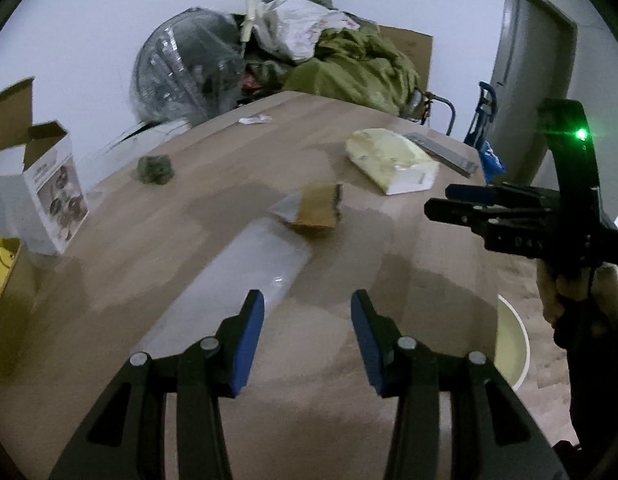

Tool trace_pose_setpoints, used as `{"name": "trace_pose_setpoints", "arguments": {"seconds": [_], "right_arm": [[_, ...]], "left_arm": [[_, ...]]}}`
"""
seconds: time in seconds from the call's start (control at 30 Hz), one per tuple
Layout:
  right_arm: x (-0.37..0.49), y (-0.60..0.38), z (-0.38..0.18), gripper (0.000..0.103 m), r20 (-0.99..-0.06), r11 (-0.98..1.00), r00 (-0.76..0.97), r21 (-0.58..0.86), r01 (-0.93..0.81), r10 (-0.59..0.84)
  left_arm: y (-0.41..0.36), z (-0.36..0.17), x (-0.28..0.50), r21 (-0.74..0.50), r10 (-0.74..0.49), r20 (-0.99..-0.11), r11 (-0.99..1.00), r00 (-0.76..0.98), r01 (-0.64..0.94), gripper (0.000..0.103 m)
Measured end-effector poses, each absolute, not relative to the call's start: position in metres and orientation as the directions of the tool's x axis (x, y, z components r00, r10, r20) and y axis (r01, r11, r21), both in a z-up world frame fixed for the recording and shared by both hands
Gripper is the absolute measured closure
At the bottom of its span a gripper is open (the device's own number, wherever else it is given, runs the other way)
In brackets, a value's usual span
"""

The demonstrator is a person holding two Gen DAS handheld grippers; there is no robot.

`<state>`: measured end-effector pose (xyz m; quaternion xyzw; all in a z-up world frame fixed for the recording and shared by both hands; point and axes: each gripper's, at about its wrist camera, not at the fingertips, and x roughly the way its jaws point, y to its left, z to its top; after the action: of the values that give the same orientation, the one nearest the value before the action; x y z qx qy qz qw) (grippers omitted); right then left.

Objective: Collect trash
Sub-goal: 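Grasp the brown wrapper with the right tool while the left tool grasps the clear plastic bag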

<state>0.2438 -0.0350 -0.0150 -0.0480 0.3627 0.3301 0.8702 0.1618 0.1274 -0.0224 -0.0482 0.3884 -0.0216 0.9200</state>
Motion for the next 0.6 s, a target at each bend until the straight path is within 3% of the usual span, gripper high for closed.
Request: {"name": "trace_pose_setpoints", "arguments": {"seconds": [0.37,0.6], "right_arm": [[0.284,0.025,-0.035,0.049,-0.686,0.718,0.425,0.207,-0.665,0.591],[0.302,0.048,-0.043,0.046,-0.696,0.701,0.392,0.224,-0.677,0.601]], "left_arm": [[0.189,-0.033,0.179,-0.108,-0.021,-0.749,0.990,0.662,-0.092,0.058],[0.201,-0.055,0.201,-0.081,-0.035,-0.802,0.995,0.596,-0.052,0.052]]}}
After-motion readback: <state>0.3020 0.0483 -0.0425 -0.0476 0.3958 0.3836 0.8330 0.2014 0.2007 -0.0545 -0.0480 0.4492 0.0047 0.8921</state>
